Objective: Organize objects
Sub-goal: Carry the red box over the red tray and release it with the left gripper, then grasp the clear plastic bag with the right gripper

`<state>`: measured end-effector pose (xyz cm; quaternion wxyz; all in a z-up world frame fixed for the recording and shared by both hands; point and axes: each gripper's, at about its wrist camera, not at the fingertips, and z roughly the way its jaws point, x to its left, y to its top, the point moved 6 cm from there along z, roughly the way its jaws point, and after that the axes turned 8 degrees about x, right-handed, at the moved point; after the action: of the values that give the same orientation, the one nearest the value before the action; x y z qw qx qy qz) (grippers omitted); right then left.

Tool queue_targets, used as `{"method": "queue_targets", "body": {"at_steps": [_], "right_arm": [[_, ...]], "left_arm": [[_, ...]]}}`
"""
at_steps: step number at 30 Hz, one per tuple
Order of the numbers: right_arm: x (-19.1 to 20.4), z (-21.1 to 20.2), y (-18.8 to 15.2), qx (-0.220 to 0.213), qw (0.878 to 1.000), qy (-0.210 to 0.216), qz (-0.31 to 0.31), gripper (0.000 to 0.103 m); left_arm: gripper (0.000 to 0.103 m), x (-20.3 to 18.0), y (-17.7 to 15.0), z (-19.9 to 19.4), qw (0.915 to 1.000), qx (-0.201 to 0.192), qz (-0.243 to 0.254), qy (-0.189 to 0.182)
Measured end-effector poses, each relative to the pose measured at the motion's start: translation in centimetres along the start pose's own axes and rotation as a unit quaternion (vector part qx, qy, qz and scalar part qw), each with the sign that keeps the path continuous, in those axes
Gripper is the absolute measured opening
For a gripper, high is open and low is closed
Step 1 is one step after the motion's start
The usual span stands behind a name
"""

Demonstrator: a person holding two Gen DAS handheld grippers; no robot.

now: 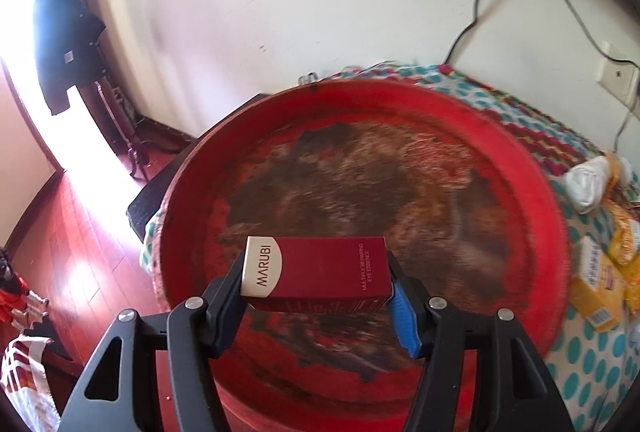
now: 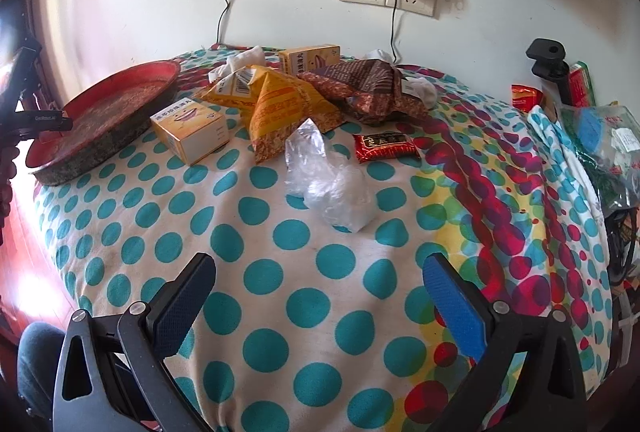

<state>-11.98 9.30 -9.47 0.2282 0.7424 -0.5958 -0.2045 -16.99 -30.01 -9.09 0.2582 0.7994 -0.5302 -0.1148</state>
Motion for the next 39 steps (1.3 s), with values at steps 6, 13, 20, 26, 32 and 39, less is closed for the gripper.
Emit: {"method": "queue_targets", "body": {"at_steps": [6, 13, 20, 26, 32, 39], "right_arm": [[0.3, 0.3, 0.0, 0.005, 1.000, -0.001, -0.007, 0.103], [0.3, 0.5, 0.2, 0.006, 1.000, -0.007, -0.013, 0.103], [-1.5, -1.4, 0.6, -0.026, 0.999, -0.024, -0.004, 0.103], [-2.0, 0.7, 1.6, -0.001, 1.000, -0.019, 0.006, 0.103], [-0.9, 3.2, 4.2, 0.027, 1.000, -0.001, -0.009, 0.101], [-0.4, 5.8, 4.4, 0.050, 0.999, 0.017, 0.001, 0.036]], "left_arm": [[0.063, 1.3, -0.2, 2.0, 0.9995, 0.025, -0.021, 0.000], [0.073, 1.0, -0.6, 2.6, 0.9990, 0.037, -0.023, -0.005], [0.084, 0.8, -3.6, -7.9, 0.9968, -0.075, -0.006, -0.029], [0.084, -2.9, -11.8, -12.4, 0.9904, -0.102, 0.024, -0.090], [0.084, -6.6, -14.8, -12.0, 0.9856, -0.096, 0.058, -0.127], [0.084, -7.6, -15.9, -12.4, 0.9804, -0.111, 0.069, -0.147]]}}
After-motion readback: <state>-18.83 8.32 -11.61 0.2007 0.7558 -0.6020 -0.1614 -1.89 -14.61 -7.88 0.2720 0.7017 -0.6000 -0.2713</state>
